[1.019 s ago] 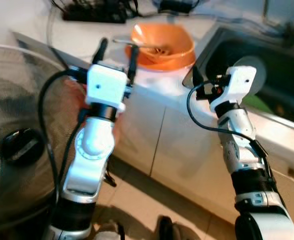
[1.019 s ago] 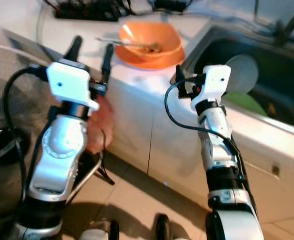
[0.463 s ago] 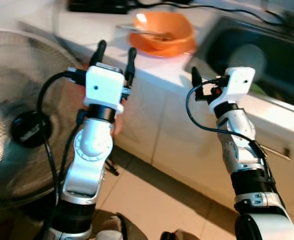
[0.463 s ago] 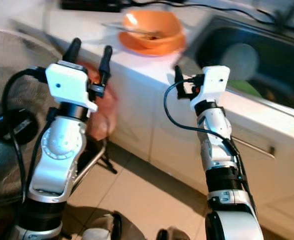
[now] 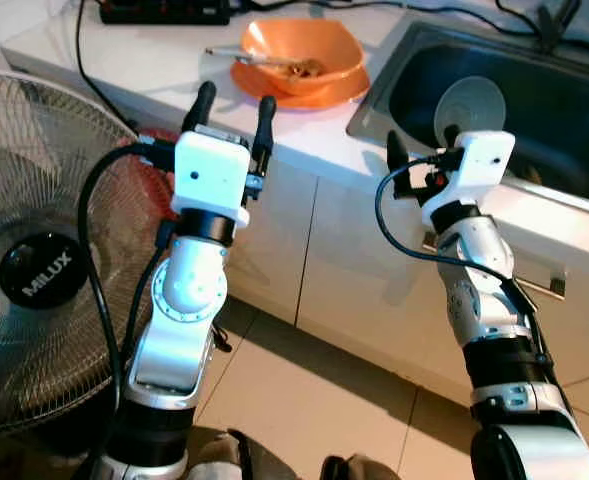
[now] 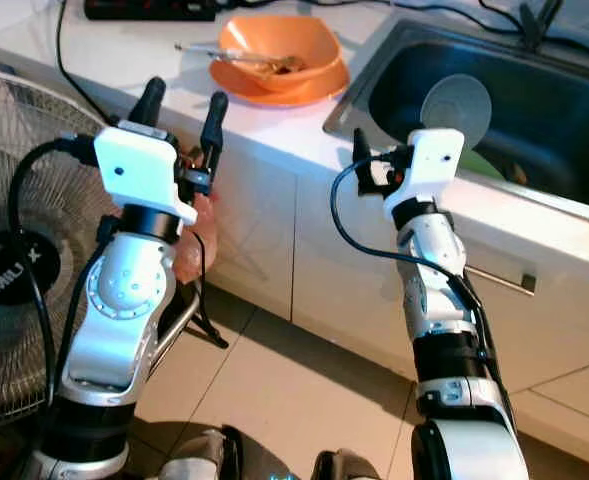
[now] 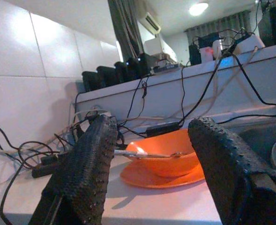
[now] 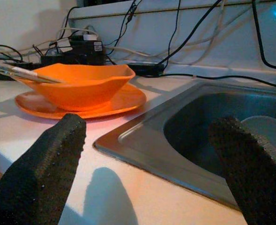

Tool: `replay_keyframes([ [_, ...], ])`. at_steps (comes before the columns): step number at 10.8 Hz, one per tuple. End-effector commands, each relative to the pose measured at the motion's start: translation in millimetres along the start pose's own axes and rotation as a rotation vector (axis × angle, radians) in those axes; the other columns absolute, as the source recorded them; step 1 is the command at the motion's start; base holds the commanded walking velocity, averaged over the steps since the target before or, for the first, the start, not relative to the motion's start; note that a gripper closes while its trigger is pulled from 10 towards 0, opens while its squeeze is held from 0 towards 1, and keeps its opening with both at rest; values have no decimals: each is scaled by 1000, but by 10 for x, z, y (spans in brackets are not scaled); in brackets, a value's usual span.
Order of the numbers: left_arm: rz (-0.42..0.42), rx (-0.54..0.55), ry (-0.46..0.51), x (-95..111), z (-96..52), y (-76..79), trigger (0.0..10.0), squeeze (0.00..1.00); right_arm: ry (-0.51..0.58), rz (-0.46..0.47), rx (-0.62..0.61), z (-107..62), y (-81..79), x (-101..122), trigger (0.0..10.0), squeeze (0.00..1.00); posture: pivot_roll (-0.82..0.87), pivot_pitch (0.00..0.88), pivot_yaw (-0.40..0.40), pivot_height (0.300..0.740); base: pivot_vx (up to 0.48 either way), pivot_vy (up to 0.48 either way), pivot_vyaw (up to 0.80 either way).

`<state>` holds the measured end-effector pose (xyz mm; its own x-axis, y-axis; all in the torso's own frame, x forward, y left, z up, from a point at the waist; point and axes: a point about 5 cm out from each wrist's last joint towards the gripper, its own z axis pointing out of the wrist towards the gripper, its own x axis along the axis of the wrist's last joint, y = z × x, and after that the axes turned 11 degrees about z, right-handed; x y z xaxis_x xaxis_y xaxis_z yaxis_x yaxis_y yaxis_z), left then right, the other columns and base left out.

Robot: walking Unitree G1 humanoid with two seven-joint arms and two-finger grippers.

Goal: Kitchen organization

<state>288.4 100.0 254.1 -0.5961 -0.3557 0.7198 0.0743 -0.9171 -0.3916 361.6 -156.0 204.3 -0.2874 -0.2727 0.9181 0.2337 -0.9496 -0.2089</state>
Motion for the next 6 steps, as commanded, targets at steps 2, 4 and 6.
replay_keyframes([
  [2, 2, -6, -15, -18, -5, 10, 10000, 0, -10, 14, -8, -6, 12, -13, 10000, 0, 90, 173, -31, 740, 0, 0, 0],
  [4, 6, -6, -17, -26, -7, 11, 10000, 0, 0, 33, -2, 0, -5, -12, 10000, 0, 87, 165, -29, 740, 255, 0, -800],
  [6, 2, -5, -16, -20, -3, 14, 10000, 0, 11, 18, -5, 3, -3, 6, 10000, 0, 87, 165, -29, 740, 322, 0, 0],
])
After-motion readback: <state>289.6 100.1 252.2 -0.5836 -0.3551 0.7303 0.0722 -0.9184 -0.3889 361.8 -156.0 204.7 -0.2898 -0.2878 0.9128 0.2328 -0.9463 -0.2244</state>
